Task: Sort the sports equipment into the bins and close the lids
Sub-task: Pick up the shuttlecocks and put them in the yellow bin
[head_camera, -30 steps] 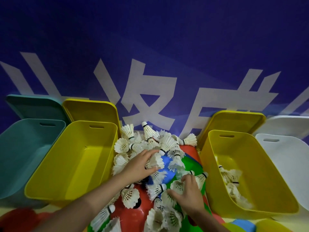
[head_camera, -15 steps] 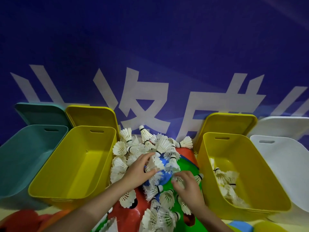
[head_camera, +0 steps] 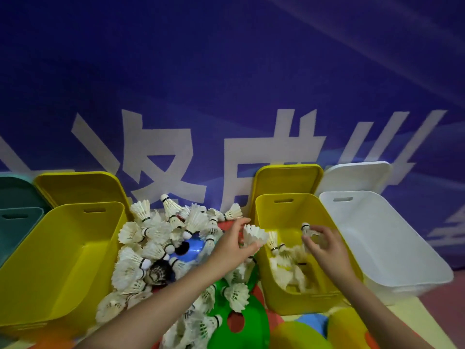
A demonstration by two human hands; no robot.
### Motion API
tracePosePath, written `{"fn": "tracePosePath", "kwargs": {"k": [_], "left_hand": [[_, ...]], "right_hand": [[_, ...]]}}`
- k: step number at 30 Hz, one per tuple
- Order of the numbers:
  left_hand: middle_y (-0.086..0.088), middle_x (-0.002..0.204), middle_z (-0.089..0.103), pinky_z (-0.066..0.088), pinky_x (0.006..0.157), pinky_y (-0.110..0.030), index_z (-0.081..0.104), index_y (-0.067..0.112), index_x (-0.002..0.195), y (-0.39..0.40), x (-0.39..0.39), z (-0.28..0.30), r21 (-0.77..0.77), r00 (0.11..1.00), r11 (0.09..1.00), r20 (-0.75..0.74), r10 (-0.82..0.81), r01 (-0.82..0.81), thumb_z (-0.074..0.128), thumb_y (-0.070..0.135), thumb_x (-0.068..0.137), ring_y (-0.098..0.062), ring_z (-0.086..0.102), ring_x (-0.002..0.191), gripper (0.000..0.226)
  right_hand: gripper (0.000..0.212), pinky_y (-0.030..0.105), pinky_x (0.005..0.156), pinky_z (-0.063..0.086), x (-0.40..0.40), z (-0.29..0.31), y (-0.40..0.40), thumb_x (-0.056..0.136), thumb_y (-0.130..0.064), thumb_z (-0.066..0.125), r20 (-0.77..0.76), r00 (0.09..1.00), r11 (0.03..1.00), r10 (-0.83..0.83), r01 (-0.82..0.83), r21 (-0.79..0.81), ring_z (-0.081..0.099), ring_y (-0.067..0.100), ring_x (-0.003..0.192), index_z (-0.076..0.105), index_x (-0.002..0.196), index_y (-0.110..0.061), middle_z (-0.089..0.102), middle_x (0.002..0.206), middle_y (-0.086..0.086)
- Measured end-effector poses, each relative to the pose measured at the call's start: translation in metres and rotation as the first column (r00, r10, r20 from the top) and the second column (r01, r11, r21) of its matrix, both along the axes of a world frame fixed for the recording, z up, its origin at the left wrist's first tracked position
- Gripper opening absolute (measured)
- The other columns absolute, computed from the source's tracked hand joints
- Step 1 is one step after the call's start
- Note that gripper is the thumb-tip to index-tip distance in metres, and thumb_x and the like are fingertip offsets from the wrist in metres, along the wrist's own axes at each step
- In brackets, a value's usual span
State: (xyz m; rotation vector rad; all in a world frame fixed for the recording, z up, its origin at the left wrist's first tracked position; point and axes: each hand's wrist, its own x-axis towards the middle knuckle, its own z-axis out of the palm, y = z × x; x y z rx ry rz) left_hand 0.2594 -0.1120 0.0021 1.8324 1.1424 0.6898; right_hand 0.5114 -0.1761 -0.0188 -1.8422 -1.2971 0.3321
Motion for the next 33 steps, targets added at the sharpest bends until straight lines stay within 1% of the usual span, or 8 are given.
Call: {"fn": "tracePosePath", "kwargs": {"k": [3, 6, 12, 15, 21, 26, 30, 33], "left_hand": [[0.007, 0.139, 0.039, 0.038, 0.103, -0.029, 0.031, 0.033, 0.142, 0.001, 0.043, -0.006, 0.018, 0.994, 0.998, -0.093, -0.051, 0.053, 0.066, 0.048, 0.082, -0.012, 0.040, 0.128, 0.071], [0.001, 0.140, 0.042, 0.037, 0.100, -0.029, 0.035, 0.026, 0.144, 0.007, 0.081, -0.014, 0.060, 0.948, 0.991, -0.303, -0.099, 0.123, 0.062, 0.053, 0.083, -0.017, 0.041, 0.130, 0.072], [-0.009, 0.142, 0.044, 0.041, 0.100, -0.035, 0.034, 0.019, 0.146, 0.031, 0.126, -0.035, 0.058, 0.731, 0.957, -0.659, -0.176, 0.283, 0.054, 0.055, 0.088, -0.026, 0.039, 0.131, 0.071], [-0.009, 0.140, 0.045, 0.044, 0.095, -0.038, 0.032, 0.017, 0.146, 0.041, 0.142, -0.049, 0.035, 0.599, 0.945, -0.781, -0.178, 0.326, 0.048, 0.057, 0.090, -0.027, 0.041, 0.129, 0.070], [-0.011, 0.147, 0.041, 0.039, 0.103, -0.038, 0.030, 0.020, 0.148, 0.037, 0.167, -0.087, -0.212, 0.439, 0.911, -0.822, -0.362, 0.353, 0.038, 0.060, 0.093, -0.030, 0.040, 0.133, 0.068], [-0.019, 0.145, 0.036, 0.036, 0.104, -0.047, 0.036, 0.023, 0.145, 0.031, 0.169, -0.105, -0.349, 0.178, 0.862, -0.883, -0.434, 0.368, 0.028, 0.066, 0.092, -0.036, 0.028, 0.136, 0.068], [-0.014, 0.152, 0.024, 0.027, 0.109, -0.048, 0.037, 0.024, 0.144, 0.034, 0.165, -0.104, -0.166, 0.208, 0.873, -0.935, -0.287, 0.459, 0.046, 0.041, 0.094, -0.030, 0.017, 0.141, 0.054], [-0.012, 0.154, 0.023, 0.023, 0.112, -0.044, 0.034, 0.023, 0.145, 0.038, 0.163, -0.099, -0.053, 0.393, 0.894, -0.885, -0.249, 0.446, 0.054, 0.038, 0.090, -0.028, 0.017, 0.142, 0.061]], "right_hand": [[0.036, 0.030, 0.088, 0.040, 0.049, -0.016, -0.004, 0.083, -0.031, 0.071, 0.053, 0.998, 0.983, -0.044, 0.052, -0.178, 0.056, 0.024, 0.108, 0.062, 0.114, -0.014, 0.056, 0.114, 0.009], [0.037, 0.027, 0.084, 0.041, 0.076, -0.031, -0.006, 0.084, -0.035, 0.069, 0.119, 0.990, 0.957, 0.072, -0.035, -0.287, 0.059, 0.023, 0.105, 0.063, 0.115, -0.016, 0.058, 0.112, 0.005], [0.053, 0.020, 0.076, 0.040, 0.082, -0.045, -0.011, 0.077, -0.058, 0.052, 0.228, 0.917, 0.906, 0.328, -0.236, -0.352, 0.060, 0.016, 0.098, 0.062, 0.114, -0.022, 0.056, 0.110, -0.003], [0.061, 0.021, 0.072, 0.041, 0.082, -0.049, -0.012, 0.074, -0.064, 0.040, 0.224, 0.937, 0.936, 0.269, -0.199, -0.291, 0.060, 0.013, 0.094, 0.061, 0.113, -0.023, 0.056, 0.108, -0.006], [0.055, 0.021, 0.070, 0.043, 0.083, -0.053, -0.011, 0.076, -0.062, 0.040, 0.212, 0.953, 0.967, 0.214, -0.176, -0.185, 0.060, 0.010, 0.091, 0.062, 0.110, -0.024, 0.058, 0.105, -0.008], [0.051, 0.022, 0.069, 0.045, 0.083, -0.053, -0.010, 0.079, -0.060, 0.042, 0.215, 0.954, 0.969, 0.211, -0.175, -0.175, 0.059, 0.010, 0.090, 0.062, 0.110, -0.024, 0.059, 0.105, -0.008], [0.043, 0.025, 0.070, 0.046, 0.083, -0.055, -0.009, 0.084, -0.053, 0.050, 0.246, 0.943, 0.958, 0.224, -0.167, -0.232, 0.058, 0.012, 0.093, 0.059, 0.114, -0.023, 0.057, 0.108, -0.007], [0.045, 0.031, 0.076, 0.049, 0.083, -0.057, -0.007, 0.087, -0.054, 0.049, 0.299, 0.901, 0.911, 0.314, -0.198, -0.361, 0.057, 0.015, 0.097, 0.054, 0.120, -0.024, 0.053, 0.112, -0.005]]}}
